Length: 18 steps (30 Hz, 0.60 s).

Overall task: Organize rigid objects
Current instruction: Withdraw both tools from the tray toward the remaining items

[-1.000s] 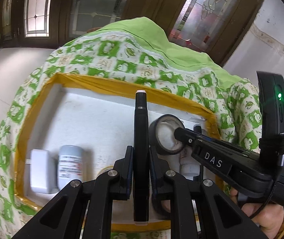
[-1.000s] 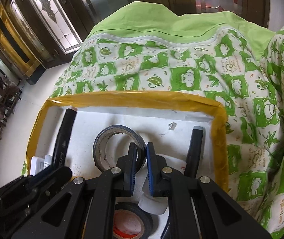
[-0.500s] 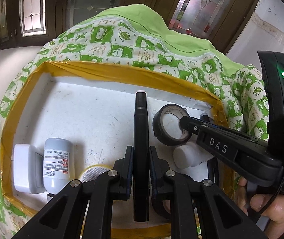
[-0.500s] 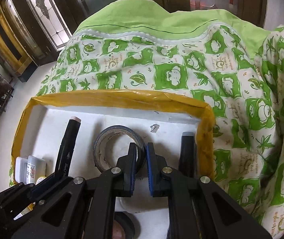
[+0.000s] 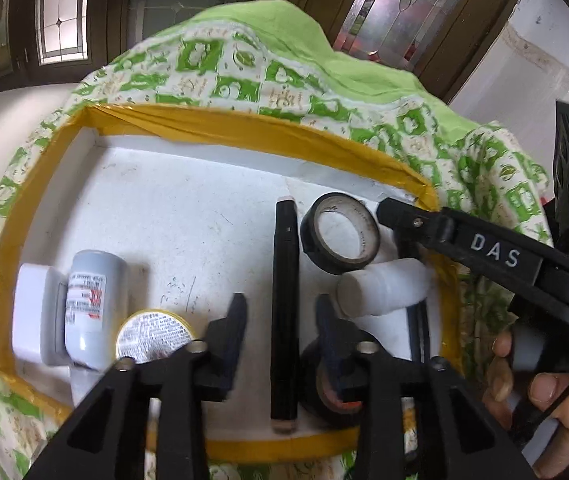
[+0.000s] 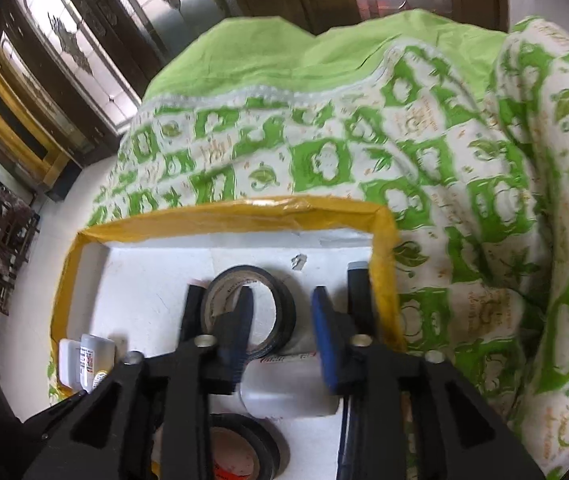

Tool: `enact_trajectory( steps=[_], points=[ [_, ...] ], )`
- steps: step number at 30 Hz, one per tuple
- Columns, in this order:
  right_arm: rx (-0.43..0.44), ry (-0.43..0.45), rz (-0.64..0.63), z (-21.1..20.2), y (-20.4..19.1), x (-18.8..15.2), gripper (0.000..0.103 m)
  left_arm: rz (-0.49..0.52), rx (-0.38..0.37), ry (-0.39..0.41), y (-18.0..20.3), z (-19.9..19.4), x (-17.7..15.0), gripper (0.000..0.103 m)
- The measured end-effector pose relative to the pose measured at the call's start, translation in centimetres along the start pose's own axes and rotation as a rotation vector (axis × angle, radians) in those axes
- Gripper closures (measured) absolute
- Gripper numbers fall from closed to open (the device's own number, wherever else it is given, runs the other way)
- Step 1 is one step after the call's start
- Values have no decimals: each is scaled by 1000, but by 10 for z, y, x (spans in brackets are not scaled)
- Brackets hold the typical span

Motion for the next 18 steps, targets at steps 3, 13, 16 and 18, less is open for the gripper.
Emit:
enact_trajectory(
  steps=[3, 13, 16, 18],
  points=[
    [23, 38, 30, -20, 2, 0, 72, 3, 3, 27, -3, -16, -6, 44],
    [110, 39, 32, -64, -19, -41, 64, -53, 2, 74, -38, -75, -59, 28],
    [130, 19, -2, -72, -33, -61, 64, -86, 7, 93, -53, -92, -68, 28],
    [137, 9, -24, -78, -40, -73, 64, -107, 14, 110, -65, -104, -76, 28]
  ],
)
Point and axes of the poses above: each gripper's, at about its wrist camera, not at the fingertips, and z roughly the way its jaws point, y to its right, x to its top, the point moved 9 cm from there along z, roughly the way its jaws point, and after that the axes turned 11 degrees about x, right-handed, at the moved point
